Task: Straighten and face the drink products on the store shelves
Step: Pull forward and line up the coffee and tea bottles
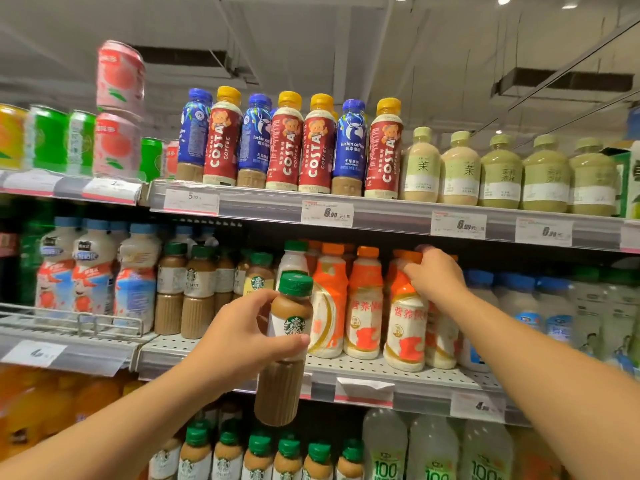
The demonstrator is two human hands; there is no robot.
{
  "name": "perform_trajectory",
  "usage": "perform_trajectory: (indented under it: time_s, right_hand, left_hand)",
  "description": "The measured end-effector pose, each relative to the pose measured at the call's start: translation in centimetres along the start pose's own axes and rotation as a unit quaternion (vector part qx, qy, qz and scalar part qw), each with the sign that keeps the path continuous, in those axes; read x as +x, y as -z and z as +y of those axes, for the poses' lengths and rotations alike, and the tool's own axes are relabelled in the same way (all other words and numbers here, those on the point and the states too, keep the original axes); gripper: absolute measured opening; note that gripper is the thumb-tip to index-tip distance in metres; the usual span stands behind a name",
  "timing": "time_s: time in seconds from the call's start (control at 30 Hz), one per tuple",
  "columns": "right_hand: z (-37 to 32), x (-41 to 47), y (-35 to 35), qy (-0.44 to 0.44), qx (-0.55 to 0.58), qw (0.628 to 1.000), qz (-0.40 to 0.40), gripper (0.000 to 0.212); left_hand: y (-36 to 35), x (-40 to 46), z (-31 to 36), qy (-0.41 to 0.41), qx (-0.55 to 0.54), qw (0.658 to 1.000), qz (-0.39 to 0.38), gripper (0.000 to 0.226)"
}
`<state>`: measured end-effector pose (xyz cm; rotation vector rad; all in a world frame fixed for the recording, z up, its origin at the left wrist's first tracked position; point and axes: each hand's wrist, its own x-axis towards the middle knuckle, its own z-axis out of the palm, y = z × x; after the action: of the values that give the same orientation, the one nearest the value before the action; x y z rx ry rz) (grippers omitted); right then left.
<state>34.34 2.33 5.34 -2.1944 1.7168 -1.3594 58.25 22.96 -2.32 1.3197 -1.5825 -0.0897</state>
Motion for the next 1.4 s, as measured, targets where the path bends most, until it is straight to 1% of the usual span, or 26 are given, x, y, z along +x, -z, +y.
perform_trajectory:
  time_s: [0.13, 0.3, 0.37, 0.4, 0.43, 0.47, 0.5, 0.53, 0.6, 0.63, 0.67, 0.7, 0.73, 0.8, 0.87, 0.9, 0.97, 1.0, 1.03, 1.07, 1.13, 1.17, 1.2, 1.23, 1.3, 1.4]
  right_hand:
    - [-0.2, 0.6, -1.0, -0.015, -0.017, 1.0, 0.001, 0.056]
    - [-0.9, 0.4, -0.9, -0.025, -0.048, 0.998, -0.025, 0.057]
    - [-1.3, -0.9, -0.3, -0.004, -0.082, 0.997, -0.007, 0.061]
    - [-1.4, -2.1, -0.2, 0.033, -0.109, 0.993, 0.019, 0.062]
    - [-1.7, -3.6, -0.4, 0.094, -0.118, 0.987, 0.049, 0.06]
    - [-2.1, -5.4, -0.8, 0.168, -0.094, 0.979, 0.063, 0.055]
    - [-2.8, -7.3, -1.3, 0.231, -0.042, 0.971, 0.047, 0.05]
    - [-3.8, -9.2, -1.7, 0.256, 0.027, 0.966, 0.001, 0.045]
    - [-6.7, -12.3, -2.4, 0.235, 0.158, 0.952, -0.118, 0.046]
    - [-8.2, -13.3, -2.7, 0.216, 0.201, 0.942, -0.161, 0.053]
    - [-9.6, -13.9, -3.1, 0.207, 0.215, 0.937, -0.182, 0.06]
    - [-10.8, -14.3, -3.5, 0.207, 0.209, 0.938, -0.186, 0.064]
    - [-11.8, -14.6, -3.8, 0.21, 0.196, 0.94, -0.185, 0.062]
    - [-13.6, -14.7, -4.5, 0.2, 0.183, 0.946, -0.176, 0.045]
    - [-15.2, -14.6, -5.1, 0.195, 0.171, 0.951, -0.168, 0.037]
    - [-16.1, -14.5, -5.5, 0.194, 0.165, 0.955, -0.155, 0.036]
    - [-17.6, -14.2, -6.3, 0.187, 0.169, 0.96, -0.122, 0.035]
    - [-18.3, -14.0, -6.8, 0.179, 0.179, 0.961, -0.11, 0.034]
    - [-19.0, -13.7, -7.3, 0.173, 0.189, 0.962, -0.099, 0.033]
    - [-19.7, -13.3, -7.8, 0.171, 0.194, 0.962, -0.086, 0.032]
    - [-20.9, -12.4, -8.9, 0.171, 0.191, 0.964, -0.066, 0.028]
    - [-21.5, -12.0, -9.6, 0.169, 0.187, 0.966, -0.06, 0.028]
    - [-22.0, -11.7, -10.4, 0.165, 0.182, 0.968, -0.055, 0.027]
    - [-22.3, -11.4, -11.2, 0.159, 0.173, 0.971, -0.051, 0.028]
    - [-22.8, -10.9, -13.0, 0.142, 0.147, 0.978, -0.046, 0.031]
    - [-23.3, -10.1, -14.6, 0.124, 0.102, 0.986, -0.041, 0.039]
  left_hand:
    - [-0.3, -0.1, -0.4, 0.016, 0.014, 1.0, -0.01, 0.037]
    - [-0.9, -0.1, -0.7, 0.02, 0.002, 1.0, -0.024, 0.038]
    - [-1.0, -0.1, -0.8, 0.018, -0.002, 0.999, -0.03, 0.039]
    - [-0.9, -0.2, -0.9, 0.019, -0.004, 0.999, -0.031, 0.04]
    - [-0.8, -0.2, -1.1, 0.021, -0.009, 0.999, -0.031, 0.041]
    - [-0.7, -0.2, -1.4, 0.025, -0.015, 0.999, -0.031, 0.042]
    - [-0.6, -0.2, -1.6, 0.03, -0.019, 0.999, -0.033, 0.043]
    - [-0.5, -0.2, -1.8, 0.035, -0.02, 0.999, -0.034, 0.045]
    - [-0.2, 0.0, -2.1, 0.037, -0.01, 0.999, -0.034, 0.047]
    - [0.0, 0.1, -2.2, 0.032, -0.004, 0.999, -0.032, 0.049]
    - [0.3, 0.1, -2.2, 0.025, -0.001, 0.999, -0.028, 0.051]
    - [0.7, 0.0, -2.4, 0.02, -0.006, 1.0, -0.021, 0.053]
    - [1.1, -0.1, -2.6, 0.016, -0.02, 1.0, -0.013, 0.052]
    - [2.1, -0.2, -3.5, 0.006, -0.041, 0.999, -0.004, 0.044]
    - [3.2, -0.3, -4.6, -0.002, -0.034, 0.999, -0.004, 0.043]
    - [3.9, -0.3, -5.4, -0.003, -0.032, 0.999, -0.013, 0.048]
    - [5.6, -0.4, -7.2, 0.005, -0.032, 0.998, -0.051, 0.065]
    - [6.5, -0.6, -8.4, 0.012, -0.003, 0.998, -0.064, 0.07]
    - [7.4, -0.7, -9.7, 0.017, 0.065, 0.995, -0.072, 0.069]
    - [8.1, -1.0, -11.0, 0.012, 0.159, 0.984, -0.083, 0.061]
    - [8.9, -1.6, -13.3, -0.011, 0.326, 0.937, -0.123, 0.045]
    - [9.1, -1.9, -14.4, -0.014, 0.385, 0.909, -0.158, 0.043]
    - [9.1, -2.0, -15.1, -0.008, 0.422, 0.886, -0.192, 0.045]
    - [8.9, -2.1, -15.7, 0.003, 0.44, 0.871, -0.217, 0.049]
    - [9.0, -1.7, -15.9, 0.011, 0.446, 0.866, -0.227, 0.049]
    - [9.1, -0.5, -15.7, -0.001, 0.474, 0.85, -0.231, 0.038]
